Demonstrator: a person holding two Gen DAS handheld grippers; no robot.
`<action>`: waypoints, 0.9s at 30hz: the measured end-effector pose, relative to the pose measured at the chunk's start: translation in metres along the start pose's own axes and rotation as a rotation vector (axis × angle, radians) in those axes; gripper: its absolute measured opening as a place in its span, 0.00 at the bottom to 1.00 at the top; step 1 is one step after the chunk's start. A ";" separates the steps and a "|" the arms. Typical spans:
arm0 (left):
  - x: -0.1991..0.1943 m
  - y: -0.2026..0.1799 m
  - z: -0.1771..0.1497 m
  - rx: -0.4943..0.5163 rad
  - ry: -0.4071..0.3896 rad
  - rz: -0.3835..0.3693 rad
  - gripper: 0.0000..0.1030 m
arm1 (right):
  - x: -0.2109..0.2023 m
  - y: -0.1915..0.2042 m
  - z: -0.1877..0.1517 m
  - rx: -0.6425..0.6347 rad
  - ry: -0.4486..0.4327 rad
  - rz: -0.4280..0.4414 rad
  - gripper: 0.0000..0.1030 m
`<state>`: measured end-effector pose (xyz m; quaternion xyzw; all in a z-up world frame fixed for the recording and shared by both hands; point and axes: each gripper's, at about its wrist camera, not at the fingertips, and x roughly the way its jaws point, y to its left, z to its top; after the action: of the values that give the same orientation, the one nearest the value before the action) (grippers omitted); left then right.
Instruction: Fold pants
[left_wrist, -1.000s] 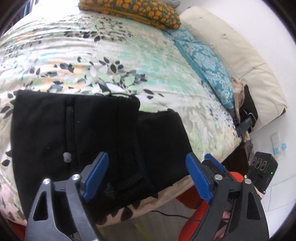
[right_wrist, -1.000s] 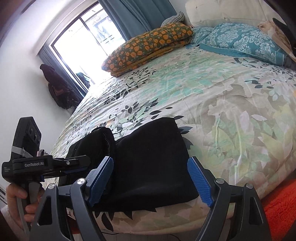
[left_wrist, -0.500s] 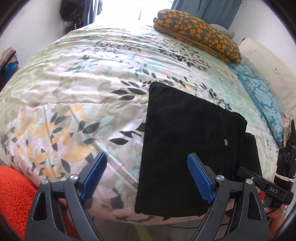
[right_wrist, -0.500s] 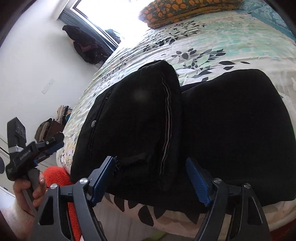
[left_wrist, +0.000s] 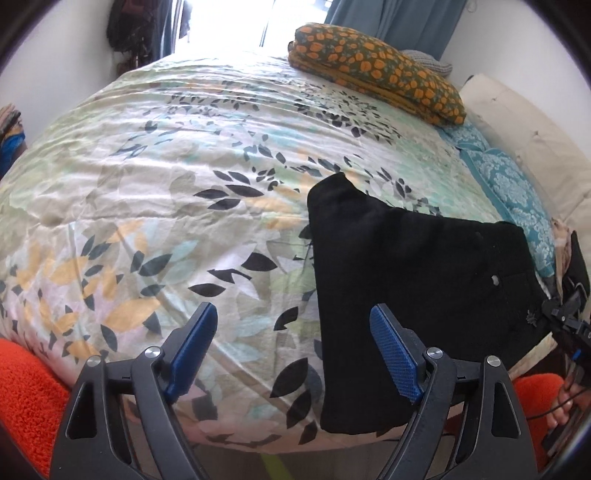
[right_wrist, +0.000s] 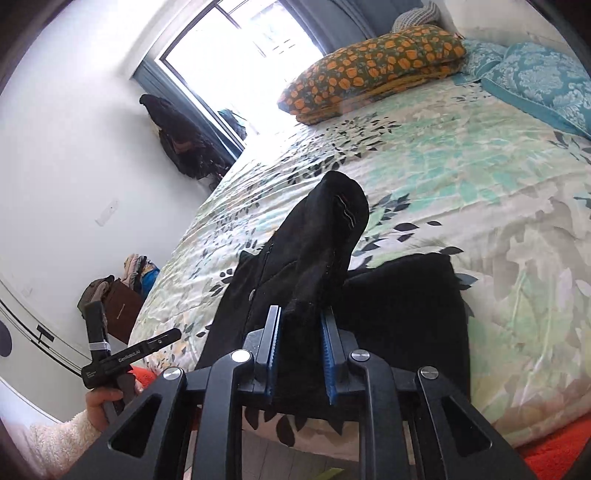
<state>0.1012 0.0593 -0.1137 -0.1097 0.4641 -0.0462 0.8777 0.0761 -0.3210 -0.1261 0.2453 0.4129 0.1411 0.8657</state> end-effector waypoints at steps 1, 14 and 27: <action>0.001 -0.006 -0.001 0.021 0.001 0.001 0.83 | 0.004 -0.018 -0.002 0.037 0.008 -0.034 0.19; 0.010 -0.081 -0.026 0.307 0.008 0.015 0.84 | 0.008 -0.074 -0.023 0.229 0.028 -0.124 0.17; 0.030 -0.124 -0.058 0.484 0.053 0.035 0.88 | -0.009 0.015 0.004 -0.190 -0.102 -0.163 0.59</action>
<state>0.0728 -0.0750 -0.1399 0.1129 0.4642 -0.1436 0.8667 0.0730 -0.3139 -0.1104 0.1349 0.3715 0.0961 0.9135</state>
